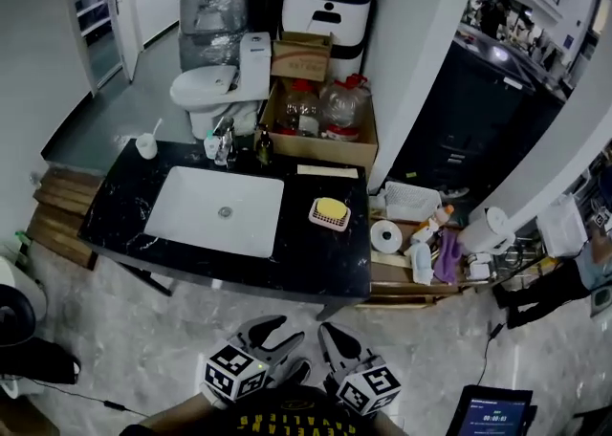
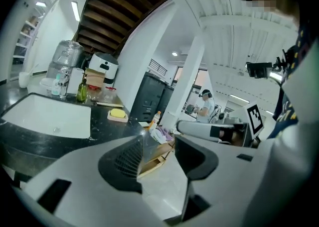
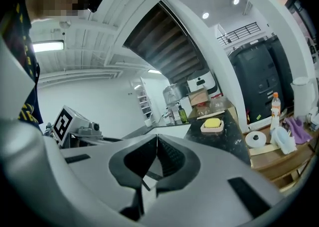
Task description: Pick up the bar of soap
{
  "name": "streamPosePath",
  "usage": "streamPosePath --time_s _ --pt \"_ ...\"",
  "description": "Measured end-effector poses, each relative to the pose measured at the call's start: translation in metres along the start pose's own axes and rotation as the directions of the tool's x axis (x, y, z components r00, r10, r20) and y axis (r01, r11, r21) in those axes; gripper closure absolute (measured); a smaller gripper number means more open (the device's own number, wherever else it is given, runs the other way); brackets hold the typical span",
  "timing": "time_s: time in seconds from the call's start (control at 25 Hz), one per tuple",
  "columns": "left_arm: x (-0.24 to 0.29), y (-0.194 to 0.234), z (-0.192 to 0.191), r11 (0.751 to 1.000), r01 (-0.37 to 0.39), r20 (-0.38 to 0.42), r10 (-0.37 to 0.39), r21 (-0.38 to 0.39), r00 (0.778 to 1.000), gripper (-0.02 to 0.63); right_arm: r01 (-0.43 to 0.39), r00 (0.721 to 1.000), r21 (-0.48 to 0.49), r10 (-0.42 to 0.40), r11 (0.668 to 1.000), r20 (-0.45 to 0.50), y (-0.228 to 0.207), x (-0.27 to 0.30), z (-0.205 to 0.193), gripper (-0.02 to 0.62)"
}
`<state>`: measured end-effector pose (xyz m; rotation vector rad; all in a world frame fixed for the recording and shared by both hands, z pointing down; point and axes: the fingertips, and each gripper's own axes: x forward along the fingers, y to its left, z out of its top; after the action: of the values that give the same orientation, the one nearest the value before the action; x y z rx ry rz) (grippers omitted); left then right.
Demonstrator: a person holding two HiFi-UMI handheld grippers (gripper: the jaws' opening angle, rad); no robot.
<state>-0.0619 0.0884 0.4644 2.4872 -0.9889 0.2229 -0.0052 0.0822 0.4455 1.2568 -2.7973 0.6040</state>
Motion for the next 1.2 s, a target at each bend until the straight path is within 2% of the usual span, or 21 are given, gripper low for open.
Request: streamPosePath --time_s 0.16,0.68,0.76,0.88,0.96,1.04,1.2 --pt "0.019 -0.004 0.029 0.998 -0.017 0.014 0.016 0.064 1.0 0.394 -0.012 0.999 -0.005 0.012 1.0 0.038 -0.016 0.014 0.034 0.578" --pt "0.053 0.002 0.048 0.994 -0.073 0.002 0.073 0.085 0.997 0.394 -0.019 1.0 0.063 0.017 0.998 0.022 -0.053 0.022 0.045 0.578" --pt "0.058 0.01 0.049 0.985 -0.089 -0.011 0.092 0.146 0.996 0.394 -0.012 1.0 0.087 0.011 0.996 0.012 -0.059 0.027 0.041 0.578" --pt "0.065 0.028 0.052 0.954 -0.109 -0.033 0.123 0.28 0.992 0.394 0.003 1.0 0.114 -0.003 0.993 -0.001 -0.069 0.037 0.039 0.578" --pt "0.07 0.042 0.057 0.936 -0.113 -0.038 0.133 0.333 0.99 0.394 0.022 1.0 0.126 -0.021 0.992 -0.003 -0.077 0.045 0.041 0.578" --pt "0.075 0.055 0.063 0.929 -0.106 -0.04 0.129 0.354 0.991 0.394 0.043 0.999 0.131 -0.043 0.991 -0.003 -0.085 0.052 0.045 0.578" --pt "0.093 0.082 0.075 0.93 -0.074 -0.045 0.096 0.359 0.994 0.394 0.088 0.996 0.136 -0.089 0.987 0.0 -0.103 0.071 0.053 0.578"
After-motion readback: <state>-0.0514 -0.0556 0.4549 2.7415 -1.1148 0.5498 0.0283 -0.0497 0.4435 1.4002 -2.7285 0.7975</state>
